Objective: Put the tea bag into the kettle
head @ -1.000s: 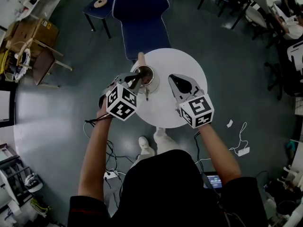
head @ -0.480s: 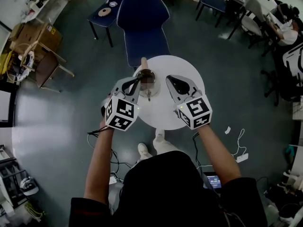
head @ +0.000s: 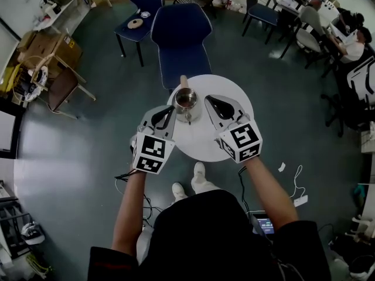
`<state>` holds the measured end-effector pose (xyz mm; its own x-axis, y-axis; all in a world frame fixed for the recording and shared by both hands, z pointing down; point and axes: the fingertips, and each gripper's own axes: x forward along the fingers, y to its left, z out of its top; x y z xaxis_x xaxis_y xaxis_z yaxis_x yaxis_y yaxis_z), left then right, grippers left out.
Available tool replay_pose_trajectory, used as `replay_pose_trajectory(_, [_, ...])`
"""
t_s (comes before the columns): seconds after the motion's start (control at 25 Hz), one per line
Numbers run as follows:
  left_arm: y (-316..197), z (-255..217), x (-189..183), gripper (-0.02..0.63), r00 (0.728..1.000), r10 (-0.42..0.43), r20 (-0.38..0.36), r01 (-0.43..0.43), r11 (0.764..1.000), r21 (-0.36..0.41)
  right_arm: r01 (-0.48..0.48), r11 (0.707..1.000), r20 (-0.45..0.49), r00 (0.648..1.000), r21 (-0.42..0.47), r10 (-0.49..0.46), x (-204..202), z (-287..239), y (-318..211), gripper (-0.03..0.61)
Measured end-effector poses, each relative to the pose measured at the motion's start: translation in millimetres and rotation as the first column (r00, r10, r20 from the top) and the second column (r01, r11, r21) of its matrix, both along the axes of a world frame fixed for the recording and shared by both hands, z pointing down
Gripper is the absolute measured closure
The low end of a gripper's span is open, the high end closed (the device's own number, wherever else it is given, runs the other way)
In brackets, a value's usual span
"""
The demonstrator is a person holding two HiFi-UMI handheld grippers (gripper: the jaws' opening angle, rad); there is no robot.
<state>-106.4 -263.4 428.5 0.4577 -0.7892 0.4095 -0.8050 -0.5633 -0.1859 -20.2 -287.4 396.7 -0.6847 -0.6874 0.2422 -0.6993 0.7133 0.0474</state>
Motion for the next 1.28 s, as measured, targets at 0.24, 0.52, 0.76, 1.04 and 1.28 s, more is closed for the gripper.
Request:
replay_pose_trajectory(0.24, [40.2,-21.2,-15.7,0.598,0.997,-0.01,-0.077,0.014,0.999,0.042,-0.012,0.999,0.008,1.0,0.049,0.012,-17.2,-24.2,35.9,0.56])
replay_pose_trajectory(0.52, [76.5,-59.6,-33.3,0.598,0.988,-0.033,-0.151,0.05,0.993,0.11,-0.001,0.996,0.007,1.0,0.087,0.0,-39.2,-44.9,77.8,0.56])
replay_pose_trajectory(0.76, [104.4,-81.3,-47.5,0.598,0.984,-0.023,-0.178,0.052,0.986,0.158,0.007,0.993,0.03,0.999,0.116,-0.01,-58.6,-64.0,110.5,0.56])
replay_pose_trajectory(1.04, [132.4,-91.3,-66.3,0.598,0.985,-0.016,-0.174,0.049,0.981,0.187,0.0,0.993,0.045,0.999,0.116,-0.005,-79.6,-71.4,137.3,0.56])
replay_pose_trajectory(1.28, [150.9,-84.0,-81.2,0.598,0.981,-0.013,-0.191,0.048,0.982,0.18,-0.005,0.991,0.038,0.999,0.132,0.0,-93.8,-71.4,157.9,0.56])
